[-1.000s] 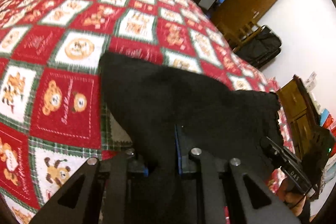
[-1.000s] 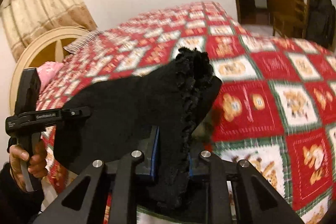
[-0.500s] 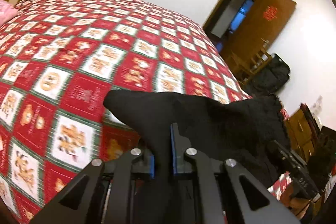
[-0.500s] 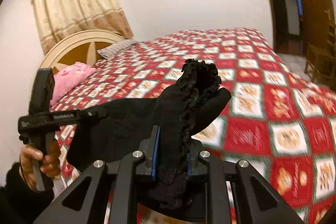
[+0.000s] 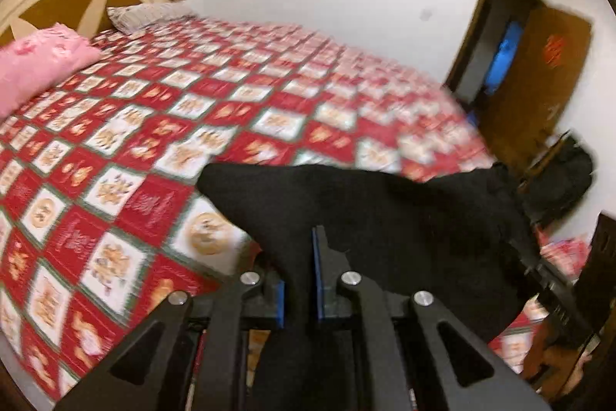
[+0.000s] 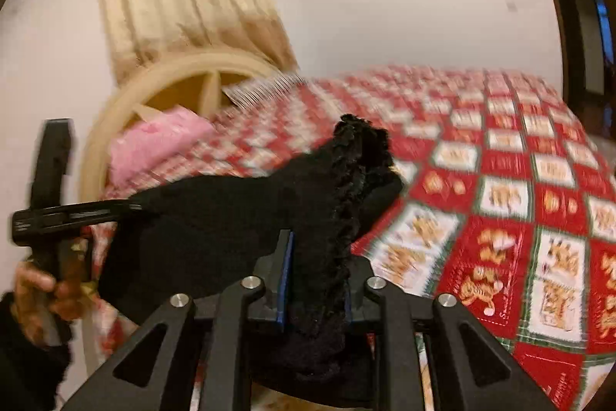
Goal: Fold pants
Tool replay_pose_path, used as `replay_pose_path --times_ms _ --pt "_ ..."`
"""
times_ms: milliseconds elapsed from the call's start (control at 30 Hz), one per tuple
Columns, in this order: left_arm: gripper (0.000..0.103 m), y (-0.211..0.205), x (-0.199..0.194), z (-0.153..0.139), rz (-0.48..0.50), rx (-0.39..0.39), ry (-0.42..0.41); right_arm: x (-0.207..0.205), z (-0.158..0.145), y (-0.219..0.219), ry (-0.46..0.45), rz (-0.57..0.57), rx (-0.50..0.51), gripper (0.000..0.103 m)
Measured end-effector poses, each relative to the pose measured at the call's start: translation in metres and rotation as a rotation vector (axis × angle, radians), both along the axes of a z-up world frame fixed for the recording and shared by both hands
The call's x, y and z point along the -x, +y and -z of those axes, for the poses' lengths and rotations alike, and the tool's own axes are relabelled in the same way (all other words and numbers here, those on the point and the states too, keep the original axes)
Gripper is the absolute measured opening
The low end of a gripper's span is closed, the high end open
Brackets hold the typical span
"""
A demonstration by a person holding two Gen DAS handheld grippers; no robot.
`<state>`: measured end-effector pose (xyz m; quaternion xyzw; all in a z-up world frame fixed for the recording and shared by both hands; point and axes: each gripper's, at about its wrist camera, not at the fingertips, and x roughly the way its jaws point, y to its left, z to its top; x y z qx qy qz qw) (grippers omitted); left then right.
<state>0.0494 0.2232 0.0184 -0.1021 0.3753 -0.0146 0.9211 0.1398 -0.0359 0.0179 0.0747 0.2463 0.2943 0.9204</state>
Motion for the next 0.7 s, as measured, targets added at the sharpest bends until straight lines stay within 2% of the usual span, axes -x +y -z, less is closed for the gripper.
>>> replay_pose_path --times_ms 67,133,167,200,233,267,333,400,533,633,700 --pt "0.019 0.008 -0.016 0.037 -0.040 -0.030 0.131 -0.022 0.025 0.004 0.075 0.033 0.077 0.027" --pt "0.023 0.014 -0.017 0.062 -0.083 -0.065 0.204 -0.029 0.046 0.001 0.132 0.069 0.138 0.028" --pt "0.027 0.018 -0.013 0.073 -0.108 -0.087 0.218 -0.027 0.050 -0.005 0.145 0.067 0.116 0.029" --pt "0.036 0.020 -0.009 0.077 -0.121 -0.092 0.219 -0.024 0.051 -0.016 0.157 0.070 0.078 0.032" --pt "0.044 0.024 -0.004 0.079 -0.141 -0.098 0.216 -0.019 0.049 -0.028 0.171 0.092 0.034 0.038" --pt "0.047 0.027 0.002 0.079 -0.160 -0.100 0.205 -0.013 0.049 -0.038 0.172 0.113 0.001 0.039" --pt "0.048 0.030 0.014 0.072 -0.194 -0.115 0.176 0.007 0.036 -0.055 0.130 0.185 -0.035 0.039" --pt "0.047 0.027 0.023 0.064 -0.212 -0.138 0.144 0.025 0.023 -0.052 0.083 0.219 0.011 0.039" --pt "0.048 0.012 0.029 0.044 -0.208 -0.157 0.069 0.053 0.005 -0.016 0.028 0.141 0.060 0.039" --pt "0.053 -0.007 0.037 0.034 -0.185 -0.173 0.018 0.059 0.007 0.012 0.001 0.096 0.121 0.039" --pt "0.058 -0.019 0.039 0.035 -0.174 -0.199 0.006 0.057 0.018 0.024 0.027 0.090 0.154 0.039"
